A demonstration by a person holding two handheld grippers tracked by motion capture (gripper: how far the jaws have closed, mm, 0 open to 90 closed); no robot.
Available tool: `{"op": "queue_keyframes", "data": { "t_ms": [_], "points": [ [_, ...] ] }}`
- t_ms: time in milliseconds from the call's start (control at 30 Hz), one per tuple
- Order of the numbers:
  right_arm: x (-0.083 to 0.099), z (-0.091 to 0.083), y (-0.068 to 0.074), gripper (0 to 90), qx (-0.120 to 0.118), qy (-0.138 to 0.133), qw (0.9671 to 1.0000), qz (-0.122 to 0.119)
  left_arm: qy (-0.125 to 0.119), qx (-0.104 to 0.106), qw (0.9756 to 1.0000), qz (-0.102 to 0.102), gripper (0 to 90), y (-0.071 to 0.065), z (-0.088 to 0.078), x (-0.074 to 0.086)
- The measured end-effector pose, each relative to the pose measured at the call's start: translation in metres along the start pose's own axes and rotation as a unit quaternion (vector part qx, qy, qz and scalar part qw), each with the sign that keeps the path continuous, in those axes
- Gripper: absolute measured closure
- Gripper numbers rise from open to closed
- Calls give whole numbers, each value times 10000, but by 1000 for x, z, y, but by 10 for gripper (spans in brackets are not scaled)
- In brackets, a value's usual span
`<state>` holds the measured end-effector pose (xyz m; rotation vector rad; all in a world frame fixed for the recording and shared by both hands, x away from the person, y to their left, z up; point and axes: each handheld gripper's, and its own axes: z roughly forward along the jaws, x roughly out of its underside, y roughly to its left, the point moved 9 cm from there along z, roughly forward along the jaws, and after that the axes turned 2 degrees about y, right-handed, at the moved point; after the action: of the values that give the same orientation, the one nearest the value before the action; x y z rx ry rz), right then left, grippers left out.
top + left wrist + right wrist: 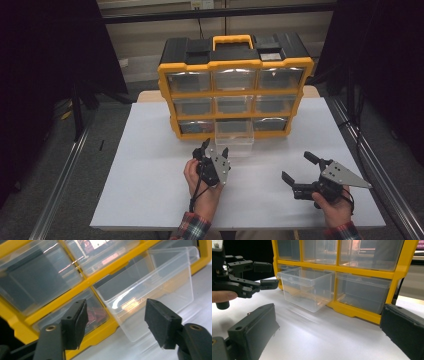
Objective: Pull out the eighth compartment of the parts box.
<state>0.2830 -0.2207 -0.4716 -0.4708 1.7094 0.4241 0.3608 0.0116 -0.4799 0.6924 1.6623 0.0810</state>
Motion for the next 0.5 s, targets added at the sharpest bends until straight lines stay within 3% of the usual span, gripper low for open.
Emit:
{"op": "queue_keyframes", "data": {
  "t_ms": [100,267,400,500],
  "points": [
    [0,0,0,2,16,12,10000,-1,3,11,9996,-286,303,6,-2,1],
    [0,0,0,2,12,7,10000,-3,60,199,9976,-658,255,13,-5,4],
    [0,0,0,2,19,16,10000,-11,142,321,9934,-1091,215,17,-4,7],
    [0,0,0,2,21,18,10000,-15,218,426,9913,-1223,201,20,-4,10]
  ]
}}
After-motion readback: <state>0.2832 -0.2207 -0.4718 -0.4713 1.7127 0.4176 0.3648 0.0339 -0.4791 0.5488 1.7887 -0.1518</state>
